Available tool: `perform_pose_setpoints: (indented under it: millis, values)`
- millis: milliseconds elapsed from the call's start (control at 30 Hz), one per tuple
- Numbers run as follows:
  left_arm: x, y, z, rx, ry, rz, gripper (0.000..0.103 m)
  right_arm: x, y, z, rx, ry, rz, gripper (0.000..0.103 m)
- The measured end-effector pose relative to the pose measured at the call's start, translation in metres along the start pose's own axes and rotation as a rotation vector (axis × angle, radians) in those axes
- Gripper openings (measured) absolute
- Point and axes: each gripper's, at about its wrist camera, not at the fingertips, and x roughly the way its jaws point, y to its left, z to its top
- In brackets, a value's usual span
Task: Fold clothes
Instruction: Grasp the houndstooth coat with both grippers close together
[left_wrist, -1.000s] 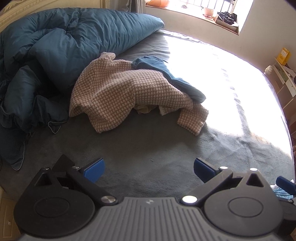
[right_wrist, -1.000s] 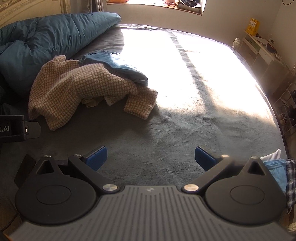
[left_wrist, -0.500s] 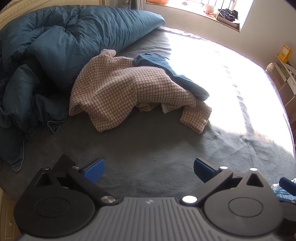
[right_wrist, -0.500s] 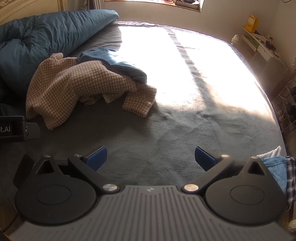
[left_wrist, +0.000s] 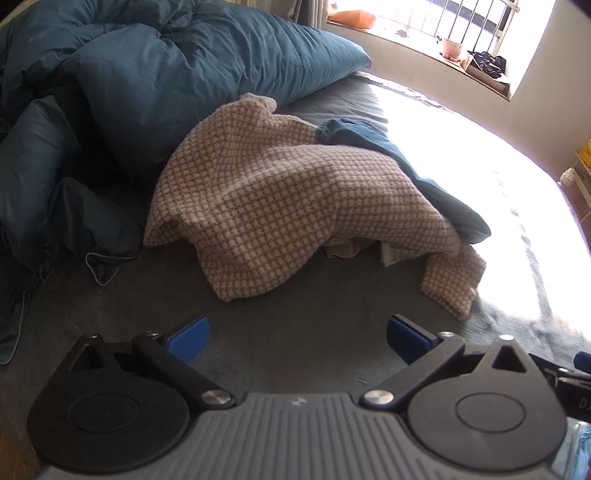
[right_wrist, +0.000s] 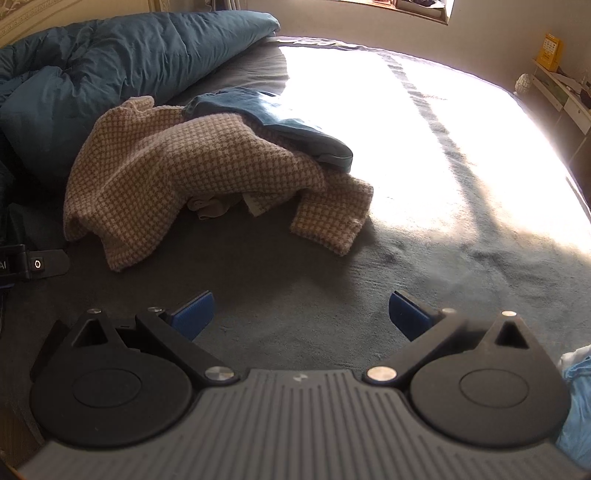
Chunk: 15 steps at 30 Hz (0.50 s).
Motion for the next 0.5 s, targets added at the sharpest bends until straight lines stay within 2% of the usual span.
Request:
perform_pose_setpoints:
  millis: [100,267,333,400,467,500]
  values:
    - [0.061,0.028,0.024,0.029,-0.071,0.059,0.102,0.06,0.014,0.02,-0.009,-0.03,0.069,0.101]
    - [0.152,0.066,0.091,0.085,-0.189,0.168,0.102,0.139,0.05,0.078,-0.087,-0.173,0.17,0.101]
    - [0.178,0.072,0.118,0.127,-0.225,0.185,0.097,0.164,0.067,0.109,-0.144,-0.236,0.219,0.101]
    - [0.201,0.075,0.143,0.188,-0.274,0.214,0.097,0.184,0.085,0.138,-0.21,-0.289,0.261,0.101]
    - [0.219,0.077,0.165,0.22,-0.297,0.24,0.097,0.206,0.106,0.166,-0.283,-0.321,0.292,0.101]
    - [0.228,0.078,0.174,0.232,-0.301,0.243,0.094,0.217,0.117,0.178,-0.319,-0.325,0.297,0.101]
